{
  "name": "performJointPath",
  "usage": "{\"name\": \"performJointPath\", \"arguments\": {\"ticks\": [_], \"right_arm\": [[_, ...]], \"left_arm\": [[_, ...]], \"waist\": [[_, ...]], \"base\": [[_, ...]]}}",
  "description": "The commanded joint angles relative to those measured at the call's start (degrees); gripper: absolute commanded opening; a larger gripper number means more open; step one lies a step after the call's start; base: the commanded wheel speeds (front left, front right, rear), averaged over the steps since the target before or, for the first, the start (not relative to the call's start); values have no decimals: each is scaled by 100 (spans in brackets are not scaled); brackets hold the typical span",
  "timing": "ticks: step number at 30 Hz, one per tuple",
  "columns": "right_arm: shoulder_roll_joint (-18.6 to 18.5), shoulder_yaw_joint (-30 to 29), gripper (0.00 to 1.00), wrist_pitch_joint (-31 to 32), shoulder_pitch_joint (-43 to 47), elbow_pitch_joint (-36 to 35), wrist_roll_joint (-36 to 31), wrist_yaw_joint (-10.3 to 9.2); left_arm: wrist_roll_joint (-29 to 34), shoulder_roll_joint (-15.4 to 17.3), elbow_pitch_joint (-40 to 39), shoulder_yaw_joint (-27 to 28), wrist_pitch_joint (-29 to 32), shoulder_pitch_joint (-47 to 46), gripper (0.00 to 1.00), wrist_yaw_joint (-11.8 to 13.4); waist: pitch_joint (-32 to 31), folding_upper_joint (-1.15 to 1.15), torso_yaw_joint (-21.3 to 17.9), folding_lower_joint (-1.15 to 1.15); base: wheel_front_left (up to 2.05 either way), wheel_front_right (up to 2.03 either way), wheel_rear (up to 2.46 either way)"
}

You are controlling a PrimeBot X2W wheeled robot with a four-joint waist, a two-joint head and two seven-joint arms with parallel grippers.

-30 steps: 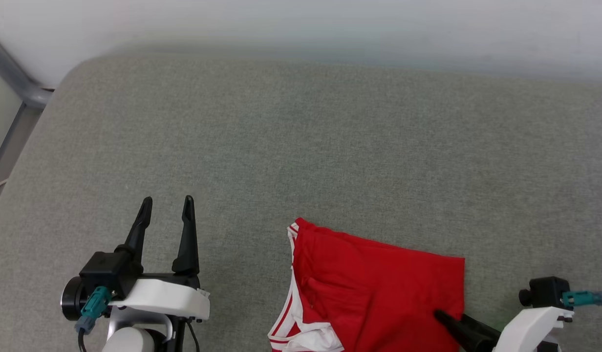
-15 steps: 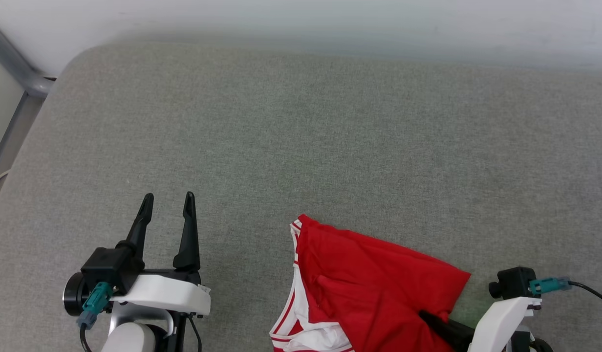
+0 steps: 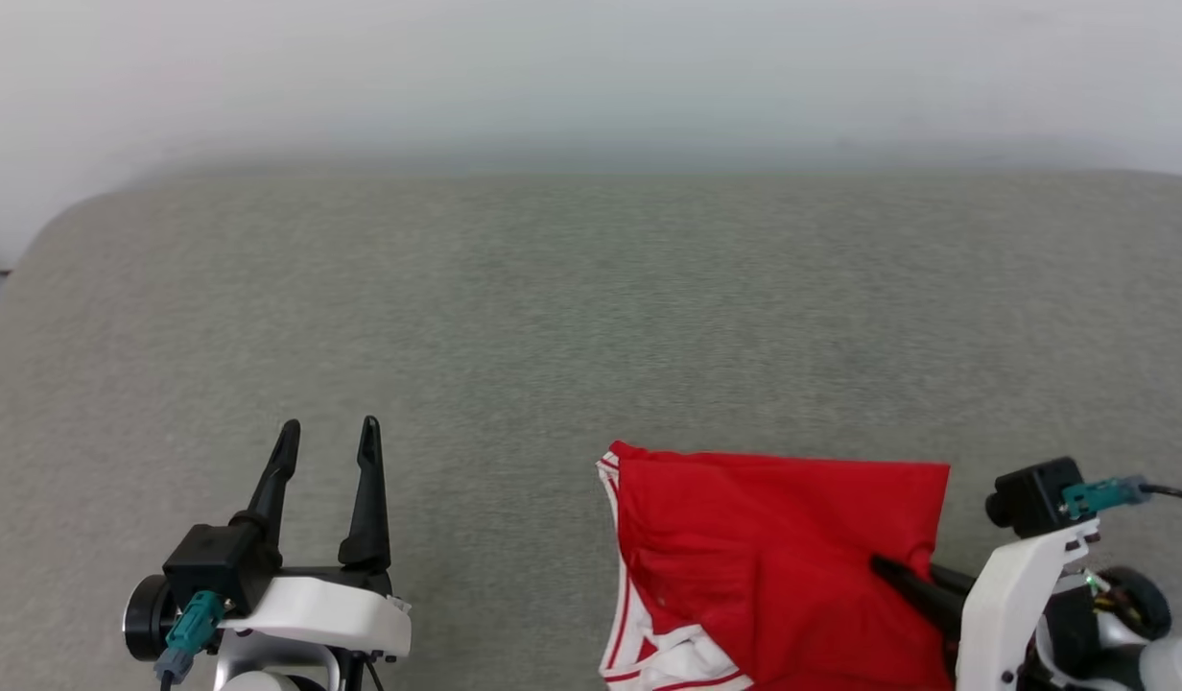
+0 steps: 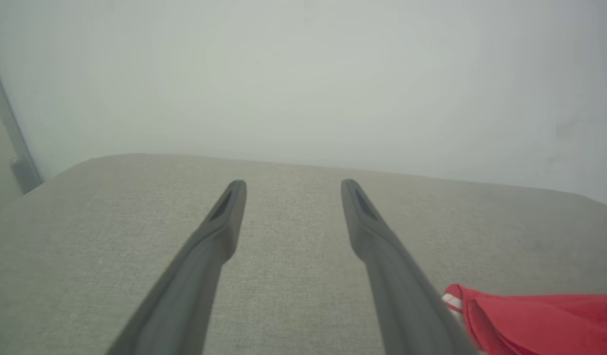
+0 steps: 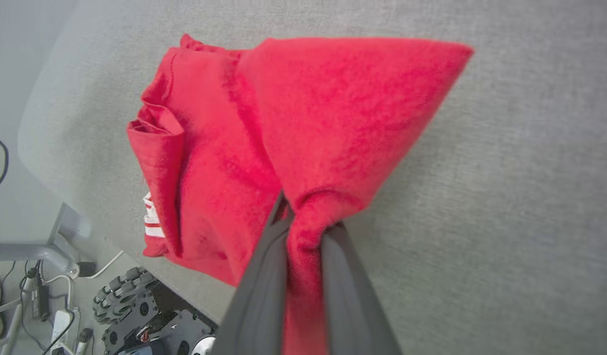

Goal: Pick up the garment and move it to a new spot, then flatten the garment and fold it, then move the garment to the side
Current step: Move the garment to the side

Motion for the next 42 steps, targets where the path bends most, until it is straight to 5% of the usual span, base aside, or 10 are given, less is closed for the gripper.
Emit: {"name": "performJointPath", "arguments": {"ticks": [1, 10, 17, 31, 42], "right_arm": [[-147, 19, 0, 76, -137, -112, -69, -6], [-600, 246, 0, 289, -1012, -292, -216, -5], [-673, 349, 0, -74, -1787, 205, -424, -5], [-972, -563, 0, -1198, -3362, 2130, -1321, -7], [-896, -1902, 0, -1965, -4240, 3623, -2352, -7]], "left_arm": [[35, 14, -47, 30, -14, 33, 100, -4], [190, 215, -334, 80, -10, -208, 100, -53], [392, 494, -742, -11, 226, -642, 100, -107], [801, 953, -1968, -375, 1077, -1616, 100, -371], [903, 1016, -2461, -520, 1404, -2024, 100, -420]], "waist": [[-38, 0, -490, 0], [581, 0, -2071, 0], [1310, 0, -2765, 0], [2872, 0, -2705, 0], [3307, 0, -2367, 0]], "base": [[0, 0, 0], [0, 0, 0], [0, 0, 0], [0, 0, 0], [0, 0, 0]]}}
